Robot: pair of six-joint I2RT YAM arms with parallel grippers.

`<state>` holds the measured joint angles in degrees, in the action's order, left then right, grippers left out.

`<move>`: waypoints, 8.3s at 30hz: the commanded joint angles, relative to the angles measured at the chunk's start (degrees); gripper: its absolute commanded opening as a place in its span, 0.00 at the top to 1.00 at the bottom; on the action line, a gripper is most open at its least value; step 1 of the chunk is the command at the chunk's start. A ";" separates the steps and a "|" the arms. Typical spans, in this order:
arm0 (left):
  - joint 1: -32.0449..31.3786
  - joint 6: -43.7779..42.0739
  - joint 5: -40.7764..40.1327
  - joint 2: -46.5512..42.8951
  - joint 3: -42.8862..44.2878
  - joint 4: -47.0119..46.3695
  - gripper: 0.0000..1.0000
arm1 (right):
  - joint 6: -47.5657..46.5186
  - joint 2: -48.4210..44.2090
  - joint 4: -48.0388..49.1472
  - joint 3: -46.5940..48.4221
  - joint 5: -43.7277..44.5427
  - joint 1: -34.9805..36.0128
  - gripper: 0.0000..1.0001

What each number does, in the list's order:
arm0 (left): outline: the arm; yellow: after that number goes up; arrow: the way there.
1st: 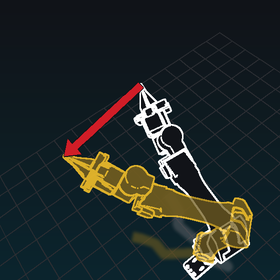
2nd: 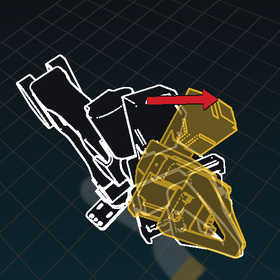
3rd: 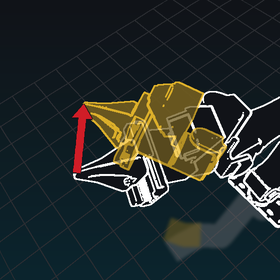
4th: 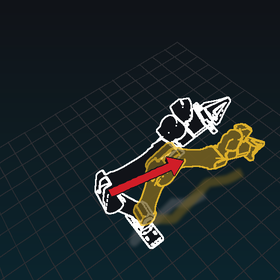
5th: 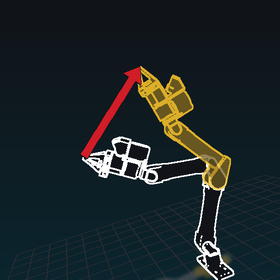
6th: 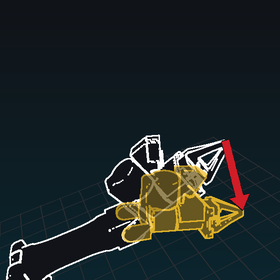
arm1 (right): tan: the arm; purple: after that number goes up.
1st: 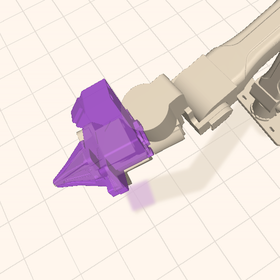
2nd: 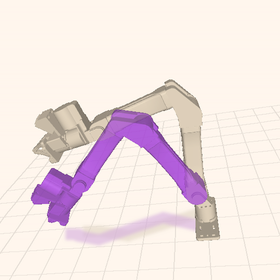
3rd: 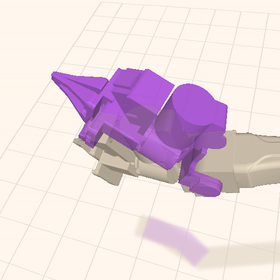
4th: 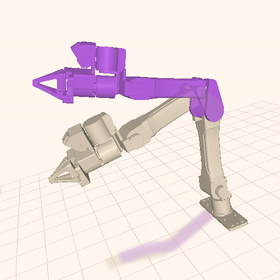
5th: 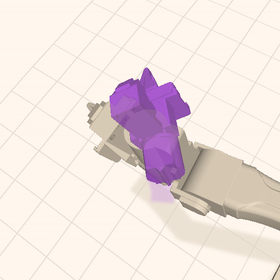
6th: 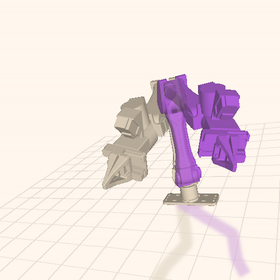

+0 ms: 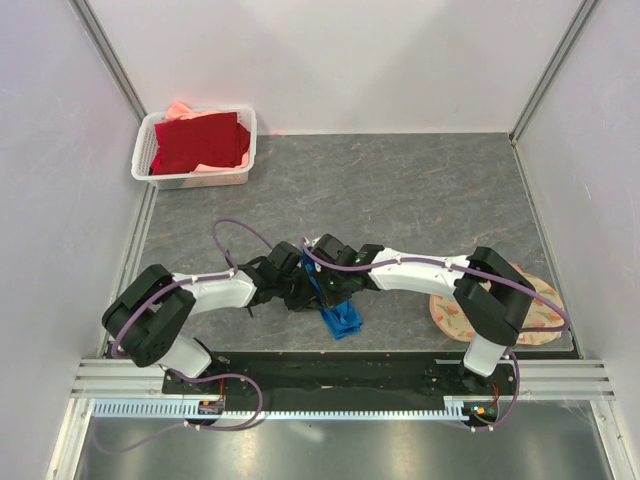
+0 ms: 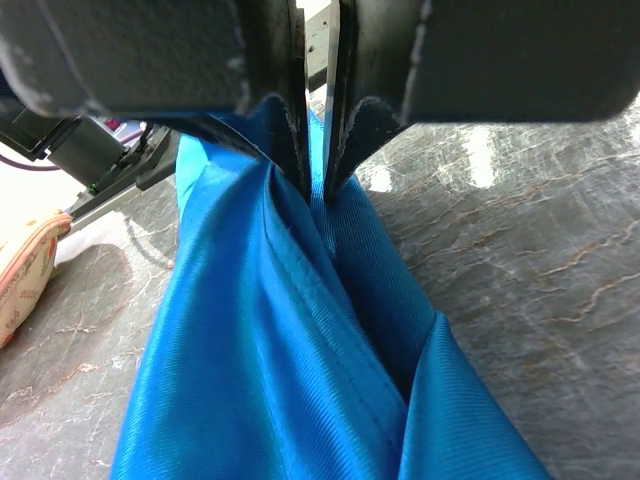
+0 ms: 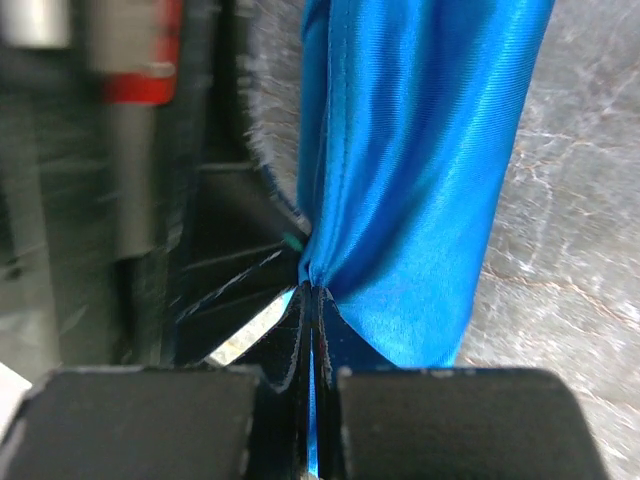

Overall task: Fold the napkin into a case and place the utensils inside
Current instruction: Smooth out the smaller rectangle-folded napkin at the center of the board.

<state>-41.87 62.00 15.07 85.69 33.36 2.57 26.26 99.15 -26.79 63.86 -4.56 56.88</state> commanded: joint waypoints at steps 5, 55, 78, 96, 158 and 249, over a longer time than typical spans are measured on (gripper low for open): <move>-0.50 1.02 -3.47 -5.53 -0.85 2.79 0.85 | 3.36 1.92 6.04 -3.12 -1.42 -1.07 1.00; 7.05 -1.61 0.75 -8.96 3.63 5.42 0.91 | 6.61 1.74 14.57 -12.61 -3.09 -2.04 1.00; 10.58 -10.58 2.25 1.23 1.53 3.85 0.92 | 5.38 -3.17 12.29 -11.83 -3.79 -3.80 0.91; 10.93 -10.67 1.45 -0.26 -1.20 2.79 0.92 | 7.75 -8.54 12.70 -11.45 -9.93 -3.62 0.59; 5.39 -6.19 3.12 -12.91 -2.34 6.22 0.73 | 2.04 -10.04 6.58 -10.25 -2.83 0.86 0.57; 8.63 0.33 5.75 -16.87 -8.94 3.67 0.90 | 6.17 0.87 12.63 -12.53 4.65 6.05 1.00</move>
<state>-37.87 65.95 21.04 73.73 22.96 2.68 32.27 97.78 -15.14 54.46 -0.67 63.37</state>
